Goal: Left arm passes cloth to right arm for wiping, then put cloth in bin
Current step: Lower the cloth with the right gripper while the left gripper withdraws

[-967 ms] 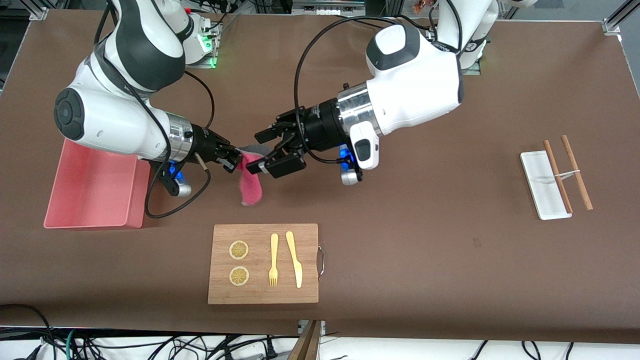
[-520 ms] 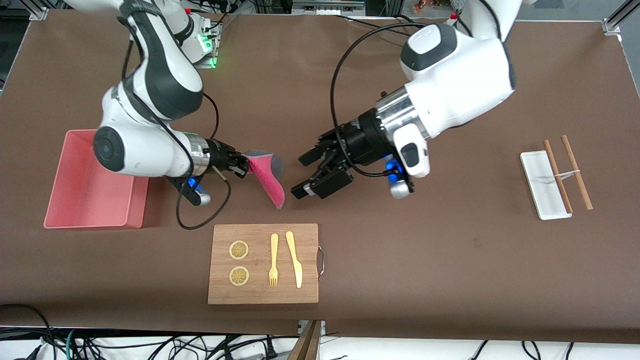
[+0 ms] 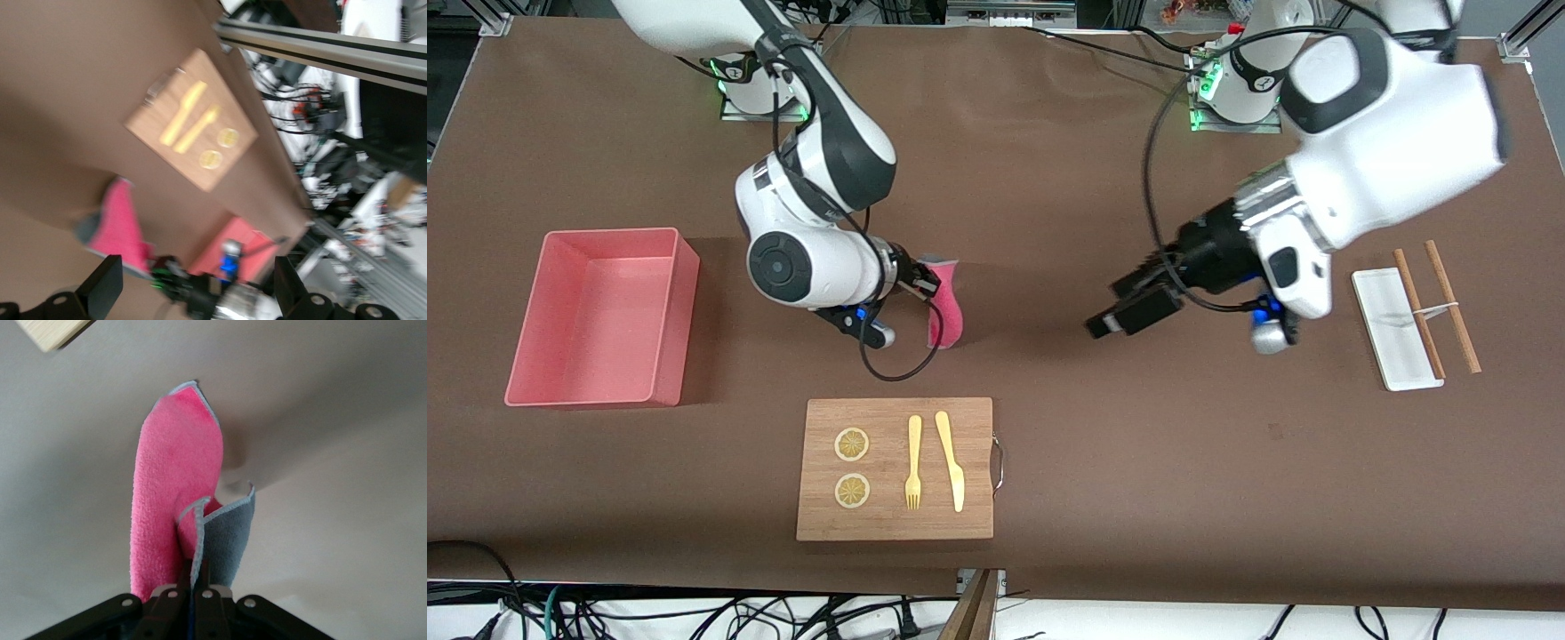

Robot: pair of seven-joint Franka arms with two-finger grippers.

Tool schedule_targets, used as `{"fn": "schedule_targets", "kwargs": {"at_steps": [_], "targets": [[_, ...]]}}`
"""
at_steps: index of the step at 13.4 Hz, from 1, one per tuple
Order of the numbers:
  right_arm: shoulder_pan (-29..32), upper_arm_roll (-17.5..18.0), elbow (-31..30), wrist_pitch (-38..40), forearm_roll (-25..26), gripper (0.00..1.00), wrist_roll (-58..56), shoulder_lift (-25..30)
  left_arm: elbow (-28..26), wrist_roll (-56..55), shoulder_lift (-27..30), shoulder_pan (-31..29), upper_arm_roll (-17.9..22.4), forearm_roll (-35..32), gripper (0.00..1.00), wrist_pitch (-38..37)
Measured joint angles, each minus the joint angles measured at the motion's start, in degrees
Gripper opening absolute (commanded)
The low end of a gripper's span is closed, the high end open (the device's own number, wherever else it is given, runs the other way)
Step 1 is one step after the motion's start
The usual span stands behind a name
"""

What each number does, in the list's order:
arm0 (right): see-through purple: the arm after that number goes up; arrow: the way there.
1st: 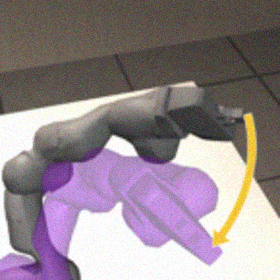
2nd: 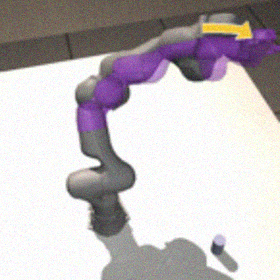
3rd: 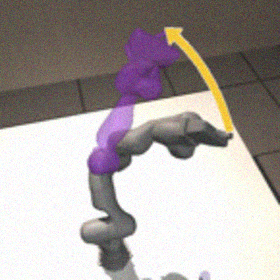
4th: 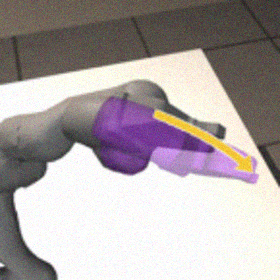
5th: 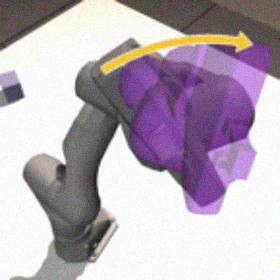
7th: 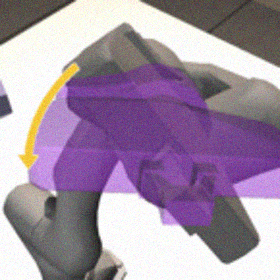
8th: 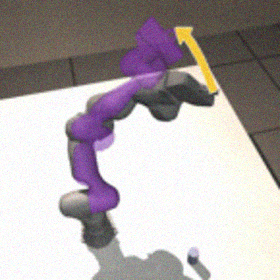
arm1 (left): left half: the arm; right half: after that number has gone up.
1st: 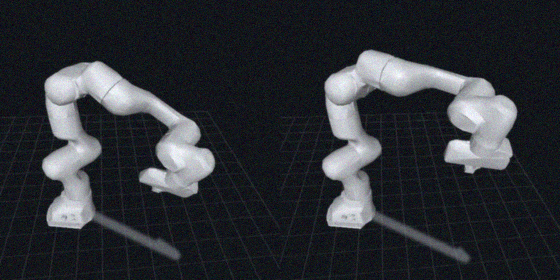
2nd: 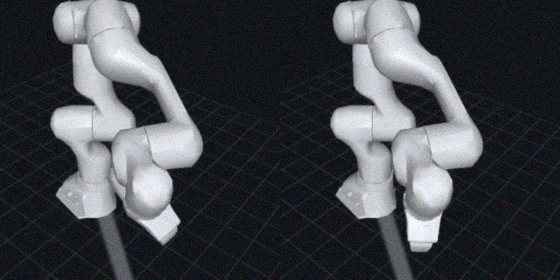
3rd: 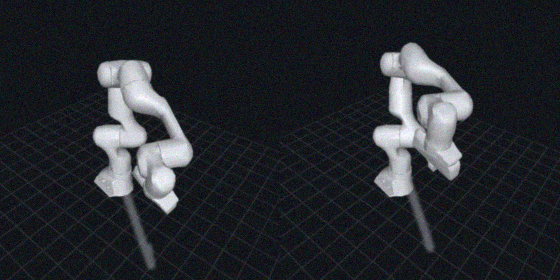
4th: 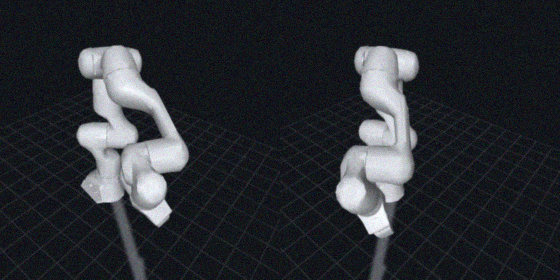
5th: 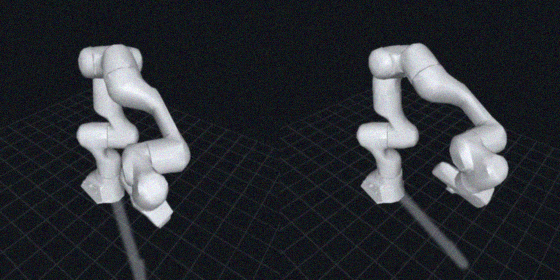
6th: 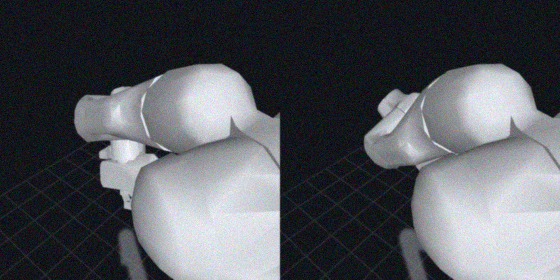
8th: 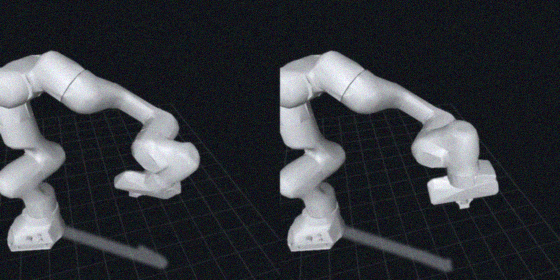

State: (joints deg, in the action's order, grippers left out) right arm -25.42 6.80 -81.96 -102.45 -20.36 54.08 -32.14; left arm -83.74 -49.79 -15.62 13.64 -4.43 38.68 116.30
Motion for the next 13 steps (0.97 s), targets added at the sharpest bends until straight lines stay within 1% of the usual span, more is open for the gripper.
{"fn": "schedule_targets", "kwargs": {"at_steps": [2,4,6,7,8,10,13], "targets": [[-1.2,0.0,-0.1,0.0,0.0,0.0,0.0,-0.4,-0.6,5.0,2.5,-4.0,0.0,-6.0,1.0,-8.7],[-1.8,0.0,-0.4,0.3,0.4,0.0,0.0,-2.3,-0.8,10.2,4.6,-6.2,0.0,-14.5,1.0,-16.7],[-1.7,-0.2,-1.4,1.5,2.7,0.0,-2.4,-4.5,-1.3,15.9,6.6,-8.1,0.0,-22.7,1.0,-23.6],[-1.5,-0.7,-2.3,2.3,4.1,0.0,-4.5,-5.2,-2.3,19.0,7.6,-8.9,0.0,-26.7,1.0,-25.9],[-1.0,-1.3,-3.0,3.2,5.3,0.0,-6.3,-5.7,-3.9,22.1,8.8,-9.6,0.0,-30.6,1.0,-26.9],[1.8,-2.5,-3.6,6.9,8.8,0.0,-11.6,-5.8,-9.2,27.3,12.2,-10.9,-0.1,-37.3,1.0,-27.2],[9.4,-3.4,-3.6,11.7,13.1,0.0,-21.7,-5.8,-17.4,31.5,16.7,-13.3,0.0,-40.7,1.0,-25.8]]}}
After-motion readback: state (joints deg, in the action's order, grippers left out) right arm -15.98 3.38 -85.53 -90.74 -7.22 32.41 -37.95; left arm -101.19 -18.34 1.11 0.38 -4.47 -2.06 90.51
